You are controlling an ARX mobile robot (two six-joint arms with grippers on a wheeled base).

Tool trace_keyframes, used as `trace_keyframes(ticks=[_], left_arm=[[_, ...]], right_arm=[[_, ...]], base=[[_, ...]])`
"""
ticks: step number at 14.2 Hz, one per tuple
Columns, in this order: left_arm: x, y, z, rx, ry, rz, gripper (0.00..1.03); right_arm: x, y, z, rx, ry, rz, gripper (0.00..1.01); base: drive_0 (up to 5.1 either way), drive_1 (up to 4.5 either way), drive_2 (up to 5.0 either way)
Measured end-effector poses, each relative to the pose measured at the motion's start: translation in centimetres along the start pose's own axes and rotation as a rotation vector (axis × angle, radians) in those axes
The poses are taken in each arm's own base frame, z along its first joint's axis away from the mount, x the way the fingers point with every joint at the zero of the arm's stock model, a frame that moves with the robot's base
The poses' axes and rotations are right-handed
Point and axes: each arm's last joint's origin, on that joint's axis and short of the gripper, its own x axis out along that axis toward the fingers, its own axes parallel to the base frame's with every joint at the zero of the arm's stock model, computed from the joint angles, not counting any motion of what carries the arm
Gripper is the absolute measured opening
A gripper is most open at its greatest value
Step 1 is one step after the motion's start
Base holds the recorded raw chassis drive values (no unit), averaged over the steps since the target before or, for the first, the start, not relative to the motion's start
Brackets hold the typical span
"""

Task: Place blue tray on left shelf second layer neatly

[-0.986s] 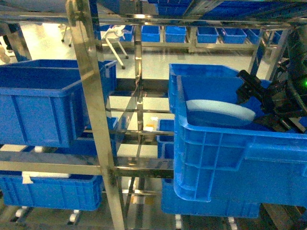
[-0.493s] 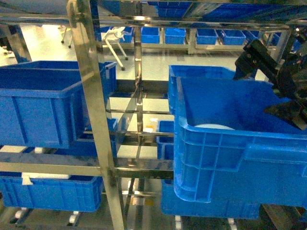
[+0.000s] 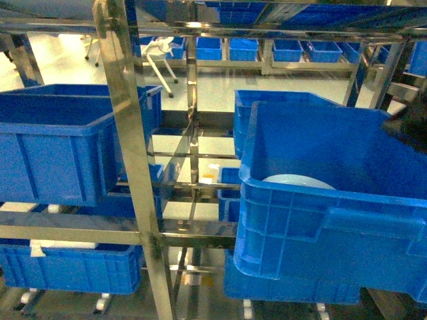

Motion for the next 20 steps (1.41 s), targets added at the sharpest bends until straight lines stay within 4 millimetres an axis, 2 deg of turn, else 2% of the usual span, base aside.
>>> trace_keyframes(ticks=[2, 3, 5, 7, 8, 10, 13, 14, 15, 17, 19, 20], left_arm=[[0.0, 0.0, 0.0, 0.000, 0.000, 0.000, 0.98], [0.0, 0.0, 0.0, 0.000, 0.000, 0.000, 0.98], [0.0, 0.0, 0.0, 0.000, 0.000, 0.000, 0.98], [0.0, 0.0, 0.0, 0.000, 0.000, 0.000, 0.98], [0.0, 0.0, 0.0, 0.000, 0.000, 0.000, 0.98], [0.0, 0.0, 0.0, 0.000, 0.000, 0.000, 0.98], [0.0, 0.0, 0.0, 0.000, 0.000, 0.000, 0.98], [0.0, 0.0, 0.0, 0.000, 0.000, 0.000, 0.98], [0.0, 0.0, 0.0, 0.000, 0.000, 0.002, 0.98], [0.0, 0.0, 0.0, 0.000, 0.000, 0.000, 0.98], [0.0, 0.0, 0.0, 0.000, 0.000, 0.000, 0.98], [0.0, 0.0, 0.0, 0.000, 0.000, 0.000, 0.98]], right_arm=[[-0.4, -1.1, -2.4, -0.117, 0.024, -0.071, 0.98], [-1.3, -0.7, -2.4, -0.178, -0.017, -0.078, 0.98], [-4.1, 1.6, -2.4, -0.344, -0.161, -0.041, 0.98], [-5.9, 1.7, -4.9, -0.521, -0.128, -0.134, 0.98], [-6.7, 1.5, -5.5, -0.560, -0.125, -0.185, 0.98], [-8.2, 1.4, -4.5, -0.575, -0.259, -0.293, 0.98], [-8.1, 1.2, -4.7, -0.615, -0.250, -0.319, 0.98], [-7.8, 0.6, -4.7, -0.541, -0.367, -0.186, 0.89], [-8.3, -1.1, -5.6, -0.505, -0.449, -0.078, 0.74], [-9.9, -2.5, -5.2, -0.477, -0.547, -0.011, 0.47], [-10.6, -4.2, -6.1, -0.484, -0.517, -0.014, 0.16], [-10.9, -4.6, -6.2, -0.483, -0.519, -0.014, 0.05]], base=[[0.0, 0.00, 0.0], [0.0, 0.00, 0.0], [0.0, 0.00, 0.0], [0.0, 0.00, 0.0], [0.0, 0.00, 0.0], [0.0, 0.00, 0.0], [0.0, 0.00, 0.0], [0.0, 0.00, 0.0], [0.0, 0.00, 0.0], [0.0, 0.00, 0.0], [0.0, 0.00, 0.0], [0.0, 0.00, 0.0]])
